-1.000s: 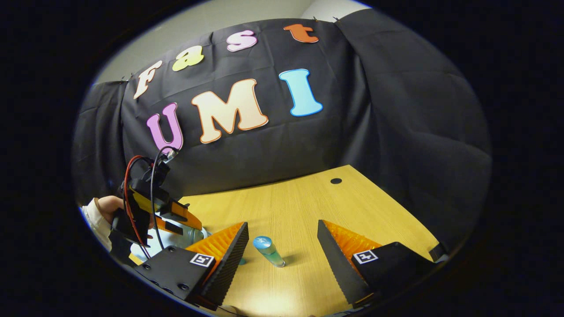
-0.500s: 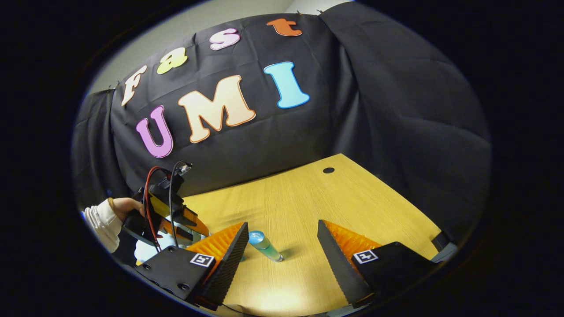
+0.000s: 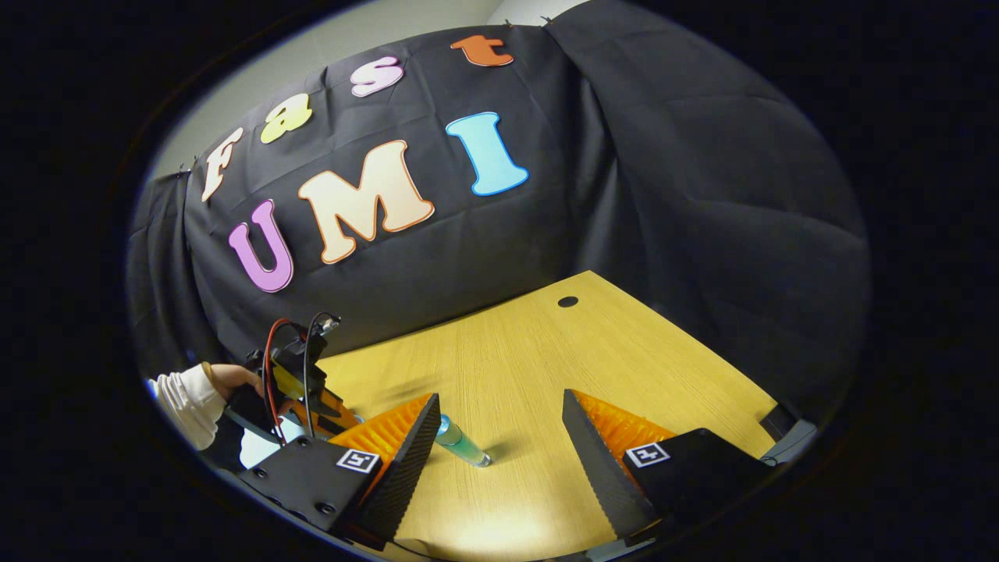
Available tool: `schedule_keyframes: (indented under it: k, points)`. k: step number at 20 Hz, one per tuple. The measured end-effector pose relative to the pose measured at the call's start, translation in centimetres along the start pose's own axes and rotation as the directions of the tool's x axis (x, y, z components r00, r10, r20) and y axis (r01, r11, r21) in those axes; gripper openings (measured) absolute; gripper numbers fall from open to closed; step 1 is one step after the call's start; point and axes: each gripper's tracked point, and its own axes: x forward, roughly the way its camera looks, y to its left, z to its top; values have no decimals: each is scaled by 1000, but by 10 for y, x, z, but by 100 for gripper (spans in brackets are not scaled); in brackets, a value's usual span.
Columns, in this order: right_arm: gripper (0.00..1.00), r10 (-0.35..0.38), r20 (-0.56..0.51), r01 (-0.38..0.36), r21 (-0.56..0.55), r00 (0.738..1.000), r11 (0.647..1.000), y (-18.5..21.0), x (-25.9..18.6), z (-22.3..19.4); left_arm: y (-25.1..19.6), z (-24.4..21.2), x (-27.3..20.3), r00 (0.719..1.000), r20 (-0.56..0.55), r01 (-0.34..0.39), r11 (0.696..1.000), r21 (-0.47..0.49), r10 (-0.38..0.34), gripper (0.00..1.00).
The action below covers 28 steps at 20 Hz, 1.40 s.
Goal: First open the suitcase, pack the skin care products into it, and then close the suitcase.
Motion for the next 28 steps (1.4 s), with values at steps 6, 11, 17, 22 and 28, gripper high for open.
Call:
schedule_keyframes:
  k: [6, 11, 17, 22, 28]
  points:
    - [98, -3, -1, 3, -2, 1000, 1000, -9, 2, 1, -2, 2, 18, 999, -27, -28, 1000, 8, 28, 39]
    - [95, -16, -8, 16, -8, 1000, 1000, -20, 1, 1, -8, 1, 25, 999, -48, 10, 999, -44, -12, 16]
    - [98, 1, -14, -1, 12, 1000, 1000, -19, 2, 4, -11, 6, 10, 999, 7, 46, 998, -46, -46, 5]
    - [98, 33, -25, -32, 18, 999, 999, -8, 2, 0, -13, 15, -29, 989, 86, 122, 991, -61, -116, 5]
    - [98, 90, -17, -90, 12, 996, 996, 14, 4, 3, -7, 23, -87, 960, 201, 217, 971, -100, -194, 5]
